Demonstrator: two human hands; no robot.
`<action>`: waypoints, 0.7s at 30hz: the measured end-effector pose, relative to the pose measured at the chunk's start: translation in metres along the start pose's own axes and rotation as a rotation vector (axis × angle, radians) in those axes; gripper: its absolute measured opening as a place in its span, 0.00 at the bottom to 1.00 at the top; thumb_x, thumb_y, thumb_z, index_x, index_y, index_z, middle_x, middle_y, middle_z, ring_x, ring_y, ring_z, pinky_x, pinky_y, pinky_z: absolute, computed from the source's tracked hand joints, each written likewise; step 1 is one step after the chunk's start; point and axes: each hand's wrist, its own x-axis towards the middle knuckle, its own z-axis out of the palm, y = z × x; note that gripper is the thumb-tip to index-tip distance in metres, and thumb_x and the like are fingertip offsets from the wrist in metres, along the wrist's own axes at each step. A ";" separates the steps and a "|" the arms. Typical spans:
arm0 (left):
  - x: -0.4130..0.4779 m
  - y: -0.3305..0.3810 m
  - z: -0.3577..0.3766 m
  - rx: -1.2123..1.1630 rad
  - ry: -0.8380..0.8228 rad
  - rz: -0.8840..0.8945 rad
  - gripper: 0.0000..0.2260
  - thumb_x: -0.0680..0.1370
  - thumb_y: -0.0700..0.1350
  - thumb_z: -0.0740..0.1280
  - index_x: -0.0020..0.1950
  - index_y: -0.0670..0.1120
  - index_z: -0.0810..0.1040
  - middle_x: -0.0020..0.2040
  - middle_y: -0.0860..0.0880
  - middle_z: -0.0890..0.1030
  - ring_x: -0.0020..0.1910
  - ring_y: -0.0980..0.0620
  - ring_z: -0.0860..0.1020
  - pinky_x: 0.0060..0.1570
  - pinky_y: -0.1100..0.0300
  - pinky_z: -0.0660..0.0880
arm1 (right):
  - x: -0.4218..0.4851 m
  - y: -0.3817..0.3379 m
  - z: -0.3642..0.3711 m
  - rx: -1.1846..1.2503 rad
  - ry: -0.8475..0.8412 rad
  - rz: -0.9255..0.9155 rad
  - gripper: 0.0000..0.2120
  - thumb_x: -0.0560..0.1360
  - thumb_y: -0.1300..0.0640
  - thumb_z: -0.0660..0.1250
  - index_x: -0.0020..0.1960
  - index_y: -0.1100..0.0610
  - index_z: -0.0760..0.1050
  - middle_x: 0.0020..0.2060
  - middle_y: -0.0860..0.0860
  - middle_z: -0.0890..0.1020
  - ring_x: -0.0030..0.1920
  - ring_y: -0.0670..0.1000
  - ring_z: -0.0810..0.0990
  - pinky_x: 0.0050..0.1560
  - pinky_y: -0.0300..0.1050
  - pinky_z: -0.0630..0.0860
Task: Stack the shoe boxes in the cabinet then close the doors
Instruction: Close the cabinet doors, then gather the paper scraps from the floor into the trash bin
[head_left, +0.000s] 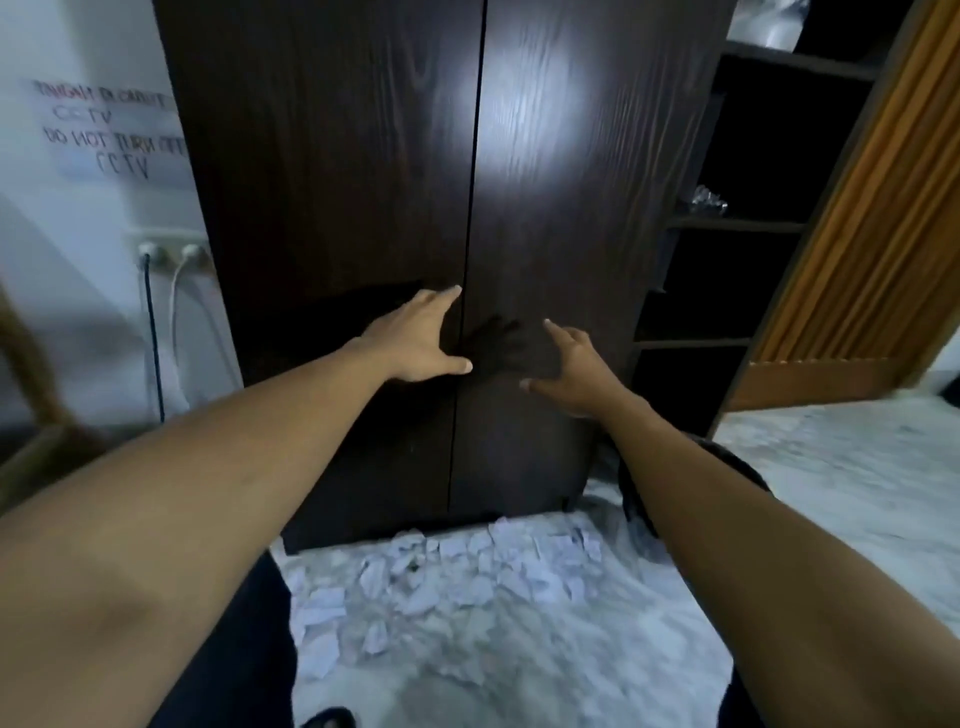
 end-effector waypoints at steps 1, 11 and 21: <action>-0.009 -0.007 0.023 -0.022 -0.049 -0.024 0.48 0.72 0.60 0.74 0.81 0.55 0.46 0.81 0.49 0.53 0.78 0.45 0.60 0.70 0.48 0.66 | -0.011 0.013 0.017 0.004 -0.031 0.031 0.47 0.75 0.49 0.75 0.82 0.54 0.48 0.79 0.56 0.53 0.75 0.58 0.65 0.70 0.45 0.65; -0.082 -0.116 0.235 -0.140 -0.317 -0.378 0.50 0.70 0.65 0.72 0.81 0.52 0.46 0.80 0.46 0.56 0.77 0.43 0.61 0.70 0.44 0.67 | -0.082 0.158 0.186 0.090 -0.284 0.352 0.46 0.74 0.45 0.74 0.81 0.56 0.52 0.79 0.56 0.57 0.78 0.57 0.59 0.73 0.50 0.63; -0.142 -0.197 0.381 -0.052 -0.273 -0.757 0.45 0.72 0.70 0.65 0.81 0.51 0.51 0.81 0.46 0.54 0.79 0.41 0.51 0.74 0.37 0.55 | -0.081 0.243 0.310 -0.001 -0.382 0.454 0.42 0.76 0.36 0.65 0.81 0.49 0.49 0.81 0.53 0.52 0.80 0.56 0.51 0.75 0.63 0.61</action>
